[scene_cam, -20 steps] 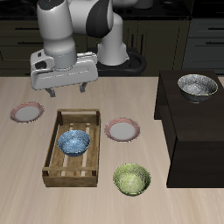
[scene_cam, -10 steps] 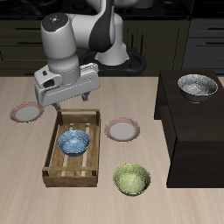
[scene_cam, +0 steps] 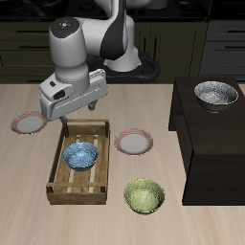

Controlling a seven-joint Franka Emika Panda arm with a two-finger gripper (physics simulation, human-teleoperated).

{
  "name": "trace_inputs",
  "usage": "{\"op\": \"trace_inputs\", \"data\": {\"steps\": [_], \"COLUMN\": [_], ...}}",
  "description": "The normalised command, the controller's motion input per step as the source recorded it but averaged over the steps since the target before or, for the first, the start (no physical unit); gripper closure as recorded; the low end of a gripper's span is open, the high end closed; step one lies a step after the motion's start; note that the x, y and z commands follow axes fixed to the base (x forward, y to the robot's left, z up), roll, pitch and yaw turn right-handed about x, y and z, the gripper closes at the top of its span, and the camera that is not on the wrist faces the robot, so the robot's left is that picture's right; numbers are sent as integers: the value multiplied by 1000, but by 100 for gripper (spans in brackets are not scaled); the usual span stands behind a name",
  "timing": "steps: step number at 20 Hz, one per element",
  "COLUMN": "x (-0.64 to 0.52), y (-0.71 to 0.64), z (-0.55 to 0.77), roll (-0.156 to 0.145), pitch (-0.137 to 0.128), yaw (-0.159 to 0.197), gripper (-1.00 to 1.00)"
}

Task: Place the blue bowl onto the plate that is next to the blue bowl

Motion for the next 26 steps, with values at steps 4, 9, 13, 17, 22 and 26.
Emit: {"op": "trace_inputs", "data": {"steps": [4,9,13,17,22,26], "x": [10,44,23,49,31,30], "y": [72,-28,-12,-32,25,32], "z": [-153,-156,-117,-196,-238,-319], "roll": [5,0,-8,-11,-1,0], "pitch": [18,13,-14,6,7,33], "yaw": [86,35,54,43,33,31], "gripper": [-100,-100,-100,-100,-100,-100]}}
